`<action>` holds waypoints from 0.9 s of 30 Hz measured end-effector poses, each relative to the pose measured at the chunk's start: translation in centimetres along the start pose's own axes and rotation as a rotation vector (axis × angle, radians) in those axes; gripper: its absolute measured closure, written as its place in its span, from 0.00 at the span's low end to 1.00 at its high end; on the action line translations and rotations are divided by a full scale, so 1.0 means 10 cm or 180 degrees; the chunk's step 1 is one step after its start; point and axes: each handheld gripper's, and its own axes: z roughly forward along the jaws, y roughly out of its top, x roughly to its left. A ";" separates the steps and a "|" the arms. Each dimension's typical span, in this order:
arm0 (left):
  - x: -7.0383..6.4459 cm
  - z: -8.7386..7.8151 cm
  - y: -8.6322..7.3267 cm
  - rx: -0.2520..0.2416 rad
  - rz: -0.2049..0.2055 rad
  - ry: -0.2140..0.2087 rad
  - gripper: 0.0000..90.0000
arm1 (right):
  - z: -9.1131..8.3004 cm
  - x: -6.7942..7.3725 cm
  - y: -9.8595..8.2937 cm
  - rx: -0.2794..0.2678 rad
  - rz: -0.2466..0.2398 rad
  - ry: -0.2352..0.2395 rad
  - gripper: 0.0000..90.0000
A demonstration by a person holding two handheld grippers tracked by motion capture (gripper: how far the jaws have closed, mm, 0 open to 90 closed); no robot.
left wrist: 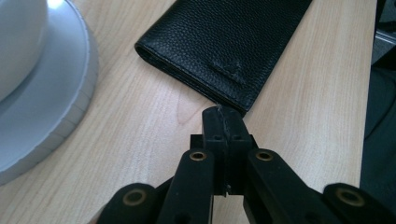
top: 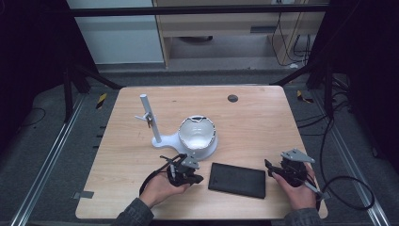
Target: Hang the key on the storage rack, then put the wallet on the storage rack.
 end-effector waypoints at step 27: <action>-0.07 0.26 0.08 0.0454 0.0108 -0.0127 1.00 | -0.02 0.00 0.00 -0.0019 0.0010 0.0036 0.28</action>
